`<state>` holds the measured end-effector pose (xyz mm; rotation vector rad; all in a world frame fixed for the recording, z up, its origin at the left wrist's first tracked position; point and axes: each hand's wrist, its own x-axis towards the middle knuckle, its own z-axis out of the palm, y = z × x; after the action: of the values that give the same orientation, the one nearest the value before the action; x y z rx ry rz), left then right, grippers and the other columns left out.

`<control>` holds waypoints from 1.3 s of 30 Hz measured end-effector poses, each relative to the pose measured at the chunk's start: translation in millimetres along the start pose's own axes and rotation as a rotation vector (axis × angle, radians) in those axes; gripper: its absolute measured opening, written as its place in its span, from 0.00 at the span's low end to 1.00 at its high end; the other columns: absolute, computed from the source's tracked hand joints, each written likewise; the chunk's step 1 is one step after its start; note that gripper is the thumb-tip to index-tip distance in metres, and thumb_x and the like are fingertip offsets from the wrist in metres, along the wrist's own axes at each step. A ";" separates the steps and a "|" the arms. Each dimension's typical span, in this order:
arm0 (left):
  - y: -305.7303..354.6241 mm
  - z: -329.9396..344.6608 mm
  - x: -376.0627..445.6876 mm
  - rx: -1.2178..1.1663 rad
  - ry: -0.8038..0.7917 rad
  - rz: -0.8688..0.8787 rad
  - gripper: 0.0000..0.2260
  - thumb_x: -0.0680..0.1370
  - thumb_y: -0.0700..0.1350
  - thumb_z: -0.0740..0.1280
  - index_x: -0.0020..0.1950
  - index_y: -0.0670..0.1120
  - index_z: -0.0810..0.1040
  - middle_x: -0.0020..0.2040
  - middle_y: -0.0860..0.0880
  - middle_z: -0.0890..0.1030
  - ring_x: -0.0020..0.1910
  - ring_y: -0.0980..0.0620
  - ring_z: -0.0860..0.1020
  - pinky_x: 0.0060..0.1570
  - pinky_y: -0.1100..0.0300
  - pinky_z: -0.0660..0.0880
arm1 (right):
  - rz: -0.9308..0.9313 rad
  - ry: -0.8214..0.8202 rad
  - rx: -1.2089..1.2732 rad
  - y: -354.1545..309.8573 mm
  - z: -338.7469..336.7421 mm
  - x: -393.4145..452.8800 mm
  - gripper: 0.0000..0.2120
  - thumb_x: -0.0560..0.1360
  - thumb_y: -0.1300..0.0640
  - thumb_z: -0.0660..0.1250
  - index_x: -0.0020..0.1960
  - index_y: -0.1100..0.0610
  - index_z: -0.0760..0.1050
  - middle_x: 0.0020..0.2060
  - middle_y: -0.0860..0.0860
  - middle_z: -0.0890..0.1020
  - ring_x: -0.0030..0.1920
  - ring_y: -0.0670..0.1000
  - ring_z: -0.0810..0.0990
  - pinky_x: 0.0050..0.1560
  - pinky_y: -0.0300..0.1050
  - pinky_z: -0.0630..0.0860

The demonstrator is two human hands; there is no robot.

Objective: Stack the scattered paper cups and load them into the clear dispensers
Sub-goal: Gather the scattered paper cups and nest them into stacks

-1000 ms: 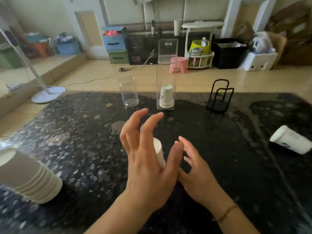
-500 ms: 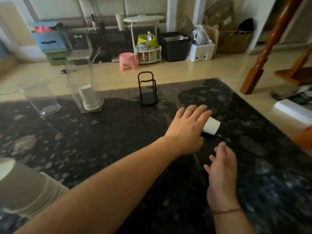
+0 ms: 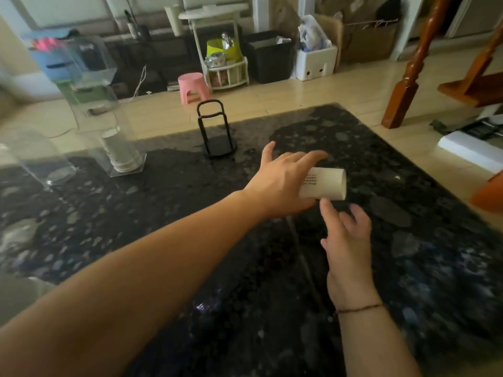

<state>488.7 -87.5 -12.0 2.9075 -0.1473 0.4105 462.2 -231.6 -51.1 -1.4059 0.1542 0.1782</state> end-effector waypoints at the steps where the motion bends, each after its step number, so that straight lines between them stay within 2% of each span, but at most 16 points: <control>1: 4.2 -7.6 -14.5 -0.028 0.056 0.025 0.34 0.73 0.58 0.71 0.75 0.50 0.64 0.64 0.51 0.78 0.68 0.47 0.74 0.74 0.36 0.46 | -0.027 -0.033 0.005 -1.7 2.2 -2.0 0.41 0.68 0.39 0.72 0.75 0.46 0.58 0.72 0.46 0.69 0.70 0.47 0.68 0.65 0.51 0.69; 2: 7.3 -16.4 -31.0 -0.038 0.105 0.044 0.35 0.72 0.59 0.71 0.75 0.50 0.65 0.63 0.51 0.79 0.67 0.48 0.75 0.74 0.37 0.48 | -0.052 -0.069 0.030 -3.7 5.1 -6.4 0.43 0.64 0.39 0.74 0.74 0.45 0.59 0.71 0.45 0.70 0.69 0.46 0.69 0.65 0.51 0.70; 4: 8.2 -36.7 -63.9 -0.032 0.161 0.053 0.35 0.72 0.59 0.71 0.75 0.49 0.65 0.61 0.52 0.80 0.65 0.48 0.77 0.73 0.37 0.52 | -0.118 -0.165 0.122 -9.5 12.8 -19.8 0.40 0.63 0.41 0.76 0.71 0.47 0.64 0.66 0.46 0.75 0.64 0.45 0.76 0.59 0.46 0.75; 7: 5.0 -79.6 -114.4 -0.022 0.093 0.012 0.36 0.72 0.58 0.71 0.76 0.49 0.63 0.63 0.51 0.80 0.65 0.49 0.77 0.73 0.38 0.59 | -0.135 -0.381 0.206 -14.8 31.7 -56.5 0.36 0.61 0.44 0.76 0.66 0.49 0.71 0.60 0.48 0.80 0.59 0.48 0.81 0.51 0.45 0.79; 10: -5.9 -135.6 -172.9 -0.103 0.053 -0.045 0.34 0.72 0.55 0.69 0.76 0.47 0.65 0.64 0.49 0.79 0.63 0.48 0.77 0.66 0.46 0.70 | -0.136 -0.603 0.236 -15.3 58.8 -107.9 0.37 0.56 0.42 0.81 0.62 0.47 0.75 0.57 0.49 0.81 0.56 0.49 0.82 0.47 0.42 0.80; 13: -29.6 -191.1 -238.1 -0.180 0.058 -0.113 0.31 0.73 0.51 0.64 0.76 0.49 0.66 0.70 0.50 0.74 0.70 0.52 0.71 0.69 0.50 0.68 | -0.245 -0.770 0.164 -20.0 97.6 -160.1 0.33 0.61 0.51 0.79 0.63 0.47 0.73 0.53 0.44 0.81 0.53 0.46 0.82 0.46 0.42 0.81; 16: -56.4 -228.1 -296.9 -0.379 0.219 -0.311 0.24 0.76 0.52 0.61 0.72 0.49 0.71 0.69 0.51 0.75 0.70 0.51 0.72 0.68 0.45 0.70 | -0.401 -0.895 0.047 -31.3 146.0 -206.1 0.31 0.63 0.55 0.75 0.63 0.43 0.70 0.56 0.42 0.80 0.56 0.45 0.80 0.50 0.42 0.80; 19: -73.0 -244.6 -334.4 -0.570 0.409 -0.453 0.21 0.78 0.55 0.61 0.68 0.50 0.74 0.63 0.51 0.80 0.63 0.50 0.78 0.62 0.46 0.76 | -0.539 -0.979 -0.089 -41.3 188.9 -241.4 0.32 0.65 0.47 0.74 0.65 0.39 0.67 0.59 0.42 0.77 0.58 0.44 0.78 0.54 0.42 0.79; 22: -86.3 -239.8 -358.1 -0.653 0.439 -0.551 0.18 0.78 0.57 0.62 0.67 0.54 0.74 0.60 0.56 0.81 0.60 0.56 0.79 0.59 0.51 0.78 | -0.616 -1.027 -0.261 -35.4 213.2 -256.2 0.32 0.68 0.44 0.74 0.67 0.36 0.64 0.60 0.37 0.75 0.60 0.39 0.76 0.57 0.40 0.77; 26: -93.5 -207.7 -381.5 -0.746 0.479 -0.657 0.18 0.77 0.60 0.62 0.64 0.56 0.75 0.54 0.58 0.83 0.54 0.59 0.81 0.55 0.54 0.79 | -0.748 -0.959 -0.507 -20.8 217.2 -255.2 0.34 0.67 0.42 0.74 0.70 0.42 0.65 0.59 0.41 0.75 0.61 0.41 0.73 0.59 0.37 0.72; 30: -93.1 -182.9 -389.7 -0.824 0.415 -0.670 0.21 0.76 0.62 0.62 0.67 0.57 0.73 0.58 0.57 0.81 0.57 0.56 0.79 0.59 0.50 0.78 | -0.623 -0.980 -0.538 -7.4 209.4 -252.3 0.36 0.64 0.38 0.72 0.69 0.43 0.65 0.59 0.33 0.74 0.60 0.34 0.73 0.59 0.36 0.74; 32: -92.2 -176.2 -389.9 -0.854 0.349 -0.699 0.25 0.74 0.66 0.61 0.68 0.58 0.71 0.60 0.59 0.79 0.60 0.58 0.78 0.62 0.49 0.77 | -0.577 -0.980 -0.552 5.3 202.2 -254.9 0.35 0.64 0.38 0.72 0.69 0.41 0.65 0.59 0.33 0.75 0.60 0.34 0.73 0.59 0.37 0.74; 36: -92.1 -164.1 -398.0 -0.924 0.257 -0.738 0.28 0.73 0.69 0.62 0.69 0.60 0.67 0.64 0.61 0.77 0.63 0.60 0.75 0.65 0.50 0.74 | -0.566 -0.953 -0.527 20.0 195.2 -260.3 0.33 0.67 0.41 0.73 0.68 0.36 0.63 0.59 0.26 0.73 0.62 0.33 0.73 0.58 0.33 0.73; 39: -95.0 -152.7 -409.7 -0.971 0.198 -0.765 0.38 0.70 0.74 0.64 0.75 0.58 0.62 0.70 0.58 0.73 0.68 0.55 0.73 0.68 0.47 0.72 | -0.491 -0.982 -0.557 26.3 191.5 -258.2 0.33 0.66 0.41 0.74 0.67 0.33 0.63 0.58 0.27 0.75 0.60 0.35 0.75 0.57 0.36 0.75</control>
<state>68.6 66.2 -1.9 1.7666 0.6024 0.3384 204.7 -46.9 8.7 -1.6998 -1.1134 0.5032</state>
